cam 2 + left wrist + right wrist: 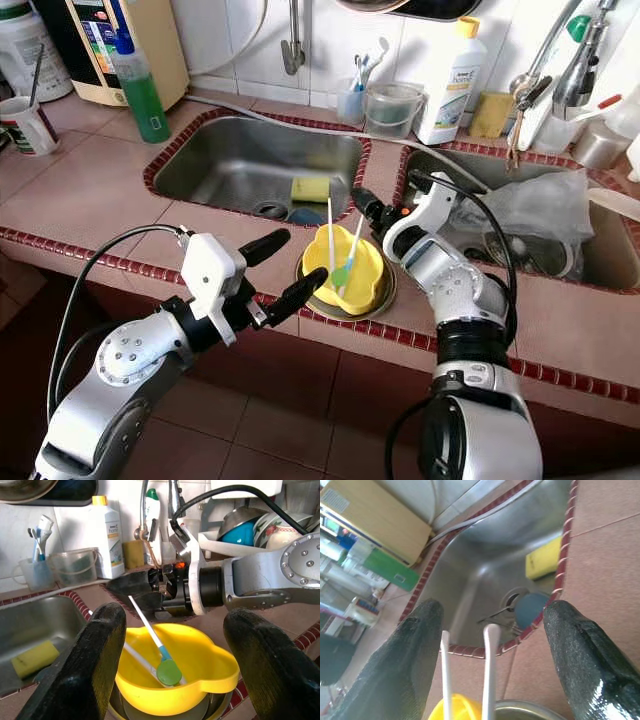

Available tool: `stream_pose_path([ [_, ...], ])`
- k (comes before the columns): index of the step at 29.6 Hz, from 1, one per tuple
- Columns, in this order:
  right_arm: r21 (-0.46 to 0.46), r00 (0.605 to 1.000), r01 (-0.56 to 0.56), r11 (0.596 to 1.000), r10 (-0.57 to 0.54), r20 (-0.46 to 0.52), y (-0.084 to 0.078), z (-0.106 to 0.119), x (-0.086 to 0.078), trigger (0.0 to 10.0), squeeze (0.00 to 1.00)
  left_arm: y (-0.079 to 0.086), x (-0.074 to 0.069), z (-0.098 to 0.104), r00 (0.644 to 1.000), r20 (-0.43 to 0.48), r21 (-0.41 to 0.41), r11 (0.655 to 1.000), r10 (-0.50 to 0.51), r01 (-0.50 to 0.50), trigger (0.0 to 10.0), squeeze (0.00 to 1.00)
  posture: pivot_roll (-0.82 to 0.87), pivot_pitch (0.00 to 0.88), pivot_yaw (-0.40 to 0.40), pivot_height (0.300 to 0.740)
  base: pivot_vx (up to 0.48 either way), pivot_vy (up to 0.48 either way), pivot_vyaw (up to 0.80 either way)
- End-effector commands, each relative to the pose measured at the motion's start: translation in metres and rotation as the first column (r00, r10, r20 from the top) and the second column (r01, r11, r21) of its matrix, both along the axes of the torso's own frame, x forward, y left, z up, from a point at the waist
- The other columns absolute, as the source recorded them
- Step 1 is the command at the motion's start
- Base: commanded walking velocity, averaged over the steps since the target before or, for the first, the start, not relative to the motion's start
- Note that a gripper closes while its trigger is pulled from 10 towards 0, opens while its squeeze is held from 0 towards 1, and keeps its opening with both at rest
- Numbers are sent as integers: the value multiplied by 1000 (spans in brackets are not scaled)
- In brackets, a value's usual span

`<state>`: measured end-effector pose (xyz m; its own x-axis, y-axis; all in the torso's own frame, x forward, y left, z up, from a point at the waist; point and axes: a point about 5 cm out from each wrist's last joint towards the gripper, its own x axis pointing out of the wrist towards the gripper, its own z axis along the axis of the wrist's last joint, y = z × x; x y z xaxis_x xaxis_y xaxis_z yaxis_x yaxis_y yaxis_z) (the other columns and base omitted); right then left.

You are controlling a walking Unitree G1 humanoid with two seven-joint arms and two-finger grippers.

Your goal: Kitchen organization

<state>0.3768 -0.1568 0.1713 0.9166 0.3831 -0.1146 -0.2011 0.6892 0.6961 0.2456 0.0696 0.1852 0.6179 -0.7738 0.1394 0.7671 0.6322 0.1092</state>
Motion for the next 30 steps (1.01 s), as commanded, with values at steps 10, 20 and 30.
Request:
stream_pose_path([
  [10, 98, 999, 2, 995, 2, -43, -10, -2, -3, 0, 0, -2, -1, 3, 1000, 7, -2, 1000, -1, 1, 10000, 0, -66, 70, -18, 740, 0, 0, 0],
  [20, 126, 996, 37, 991, -26, -88, -19, -13, -9, 0, 0, -3, -4, 0, 1000, -6, 7, 1000, -19, 19, 10000, 0, -66, 77, -14, 740, 0, 0, 0],
  [30, 157, 995, 39, 987, -24, -97, -19, -16, -10, 0, 0, -3, -5, 0, 1000, -10, 9, 1000, -28, 28, 10000, 0, -64, 74, -13, 740, 0, 0, 0],
])
